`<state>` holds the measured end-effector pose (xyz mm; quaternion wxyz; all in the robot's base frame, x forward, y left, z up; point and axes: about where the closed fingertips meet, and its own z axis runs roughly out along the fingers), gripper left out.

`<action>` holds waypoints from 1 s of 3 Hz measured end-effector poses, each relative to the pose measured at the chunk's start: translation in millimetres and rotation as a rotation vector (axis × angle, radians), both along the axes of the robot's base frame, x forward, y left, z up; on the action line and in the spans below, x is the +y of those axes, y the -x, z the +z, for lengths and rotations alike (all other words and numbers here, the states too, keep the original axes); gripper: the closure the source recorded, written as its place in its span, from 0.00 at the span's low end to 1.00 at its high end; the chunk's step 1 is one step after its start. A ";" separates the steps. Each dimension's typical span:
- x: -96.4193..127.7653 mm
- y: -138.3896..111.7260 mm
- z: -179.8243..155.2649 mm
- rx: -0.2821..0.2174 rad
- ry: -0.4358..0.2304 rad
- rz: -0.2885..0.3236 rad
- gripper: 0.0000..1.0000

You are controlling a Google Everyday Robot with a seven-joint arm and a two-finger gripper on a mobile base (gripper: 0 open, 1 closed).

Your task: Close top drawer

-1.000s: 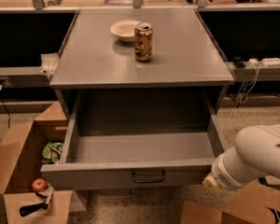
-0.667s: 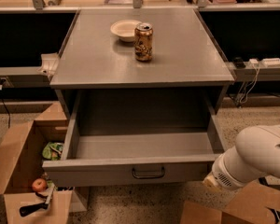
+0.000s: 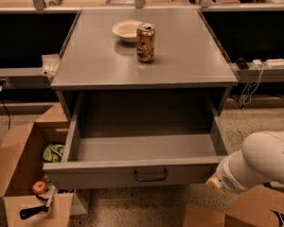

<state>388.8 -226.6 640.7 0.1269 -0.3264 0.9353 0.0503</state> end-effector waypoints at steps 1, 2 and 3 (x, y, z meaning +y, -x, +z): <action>-0.4 -20.5 -3.2 -0.062 -0.038 -0.013 0.86; 2.8 -43.8 -2.1 -0.117 -0.078 -0.006 1.00; 12.7 -72.9 2.3 -0.168 -0.107 0.018 1.00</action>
Offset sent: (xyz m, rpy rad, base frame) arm 0.0725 0.0050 -0.0007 0.1285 -0.1837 -0.0013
